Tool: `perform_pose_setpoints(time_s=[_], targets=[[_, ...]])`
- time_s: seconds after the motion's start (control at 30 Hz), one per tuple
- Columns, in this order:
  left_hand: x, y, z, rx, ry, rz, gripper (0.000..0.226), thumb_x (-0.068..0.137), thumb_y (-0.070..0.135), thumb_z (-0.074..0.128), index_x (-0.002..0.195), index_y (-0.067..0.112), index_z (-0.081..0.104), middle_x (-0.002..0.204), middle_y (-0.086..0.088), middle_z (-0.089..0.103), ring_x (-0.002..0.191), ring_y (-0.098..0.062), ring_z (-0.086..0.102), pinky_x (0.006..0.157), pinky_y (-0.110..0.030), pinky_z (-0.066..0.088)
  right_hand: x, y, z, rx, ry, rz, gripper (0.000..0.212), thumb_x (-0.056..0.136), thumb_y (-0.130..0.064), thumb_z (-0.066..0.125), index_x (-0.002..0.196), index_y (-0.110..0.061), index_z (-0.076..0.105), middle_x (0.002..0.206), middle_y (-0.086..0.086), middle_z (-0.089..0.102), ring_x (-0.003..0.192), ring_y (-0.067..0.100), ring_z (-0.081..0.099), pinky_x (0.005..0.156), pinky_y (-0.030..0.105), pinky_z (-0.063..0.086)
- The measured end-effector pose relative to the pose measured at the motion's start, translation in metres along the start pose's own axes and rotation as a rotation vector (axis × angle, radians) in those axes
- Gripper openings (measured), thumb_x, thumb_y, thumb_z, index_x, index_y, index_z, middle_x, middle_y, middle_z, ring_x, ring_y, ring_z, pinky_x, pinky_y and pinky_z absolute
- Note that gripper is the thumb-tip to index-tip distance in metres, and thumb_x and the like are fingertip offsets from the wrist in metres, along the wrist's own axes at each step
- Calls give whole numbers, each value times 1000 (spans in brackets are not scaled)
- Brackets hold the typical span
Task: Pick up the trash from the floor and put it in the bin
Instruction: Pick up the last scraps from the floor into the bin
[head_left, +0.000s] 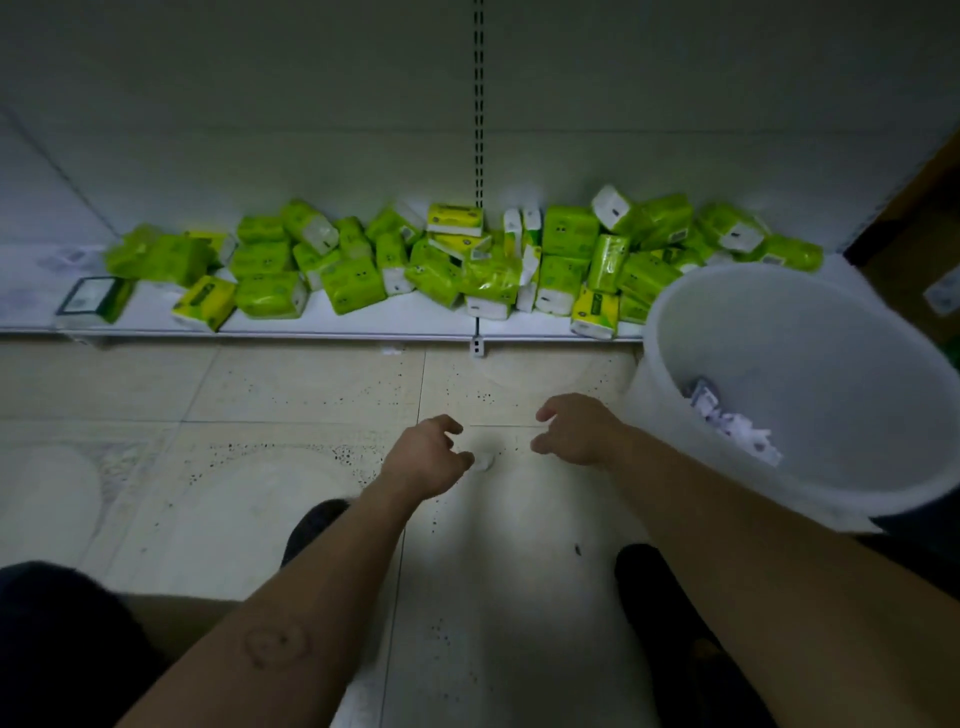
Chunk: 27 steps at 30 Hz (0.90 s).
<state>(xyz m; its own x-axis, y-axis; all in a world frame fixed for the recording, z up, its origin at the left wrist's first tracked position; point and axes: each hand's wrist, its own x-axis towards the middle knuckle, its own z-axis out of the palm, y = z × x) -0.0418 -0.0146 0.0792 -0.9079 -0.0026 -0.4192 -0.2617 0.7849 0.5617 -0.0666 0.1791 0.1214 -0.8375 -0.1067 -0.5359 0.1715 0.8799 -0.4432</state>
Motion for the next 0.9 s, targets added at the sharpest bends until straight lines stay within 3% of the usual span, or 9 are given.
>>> perform_pose_setpoints(time_s=[0.13, 0.27, 0.33, 0.4, 0.53, 0.77, 0.9], targets=[[16, -18, 26, 29, -56, -48, 50, 83, 34, 67, 129, 22, 53, 126, -5, 62, 102, -23, 63, 88, -32, 52, 10, 38, 43, 64, -13, 98, 50, 84, -27, 66, 130, -13, 52, 138, 10, 50, 124, 26, 50, 104, 34, 42], [47, -35, 63, 100, -127, -81, 49, 82, 35, 65, 128, 22, 54, 122, -6, 63, 105, -24, 62, 90, -36, 52, 31, 81, 90, 143, 6, 183, 45, 84, -26, 65, 126, -15, 53, 125, 7, 57, 101, 25, 60, 83, 34, 52], [66, -43, 83, 131, -146, -87, 49, 83, 36, 65, 128, 22, 54, 123, -6, 63, 109, -24, 61, 91, -35, 51, 45, 101, 113, 146, 20, 235, 42, 85, -26, 63, 124, -14, 54, 120, 8, 60, 95, 23, 61, 84, 33, 52], [85, -51, 104, 132, -153, -101, 51, 83, 34, 66, 130, 21, 53, 126, -6, 62, 112, -24, 60, 91, -34, 50, 59, 121, 138, 158, 16, 309, 39, 86, -27, 63, 121, -13, 56, 121, 8, 60, 105, 25, 59, 90, 34, 50], [125, -68, 141, 104, -123, -136, 56, 82, 26, 67, 135, 22, 49, 131, -5, 59, 116, -24, 58, 90, -28, 45, 85, 158, 183, 197, -3, 511, 32, 85, -26, 65, 111, -9, 60, 119, 13, 60, 109, 30, 57, 89, 34, 47], [185, -92, 182, 264, 44, -80, 56, 83, 26, 65, 133, 17, 42, 128, -15, 46, 114, -33, 51, 84, -46, 49, 105, 196, 229, 200, 64, 636, 33, 86, -29, 64, 107, -5, 54, 111, 16, 58, 100, 32, 56, 72, 31, 38], [201, -97, 207, 270, 34, -59, 58, 82, 27, 65, 135, 19, 42, 129, -16, 45, 119, -34, 43, 84, -48, 47, 114, 201, 239, 184, 158, 661, 27, 89, -29, 61, 101, -5, 58, 106, 16, 62, 96, 30, 58, 75, 33, 42]])
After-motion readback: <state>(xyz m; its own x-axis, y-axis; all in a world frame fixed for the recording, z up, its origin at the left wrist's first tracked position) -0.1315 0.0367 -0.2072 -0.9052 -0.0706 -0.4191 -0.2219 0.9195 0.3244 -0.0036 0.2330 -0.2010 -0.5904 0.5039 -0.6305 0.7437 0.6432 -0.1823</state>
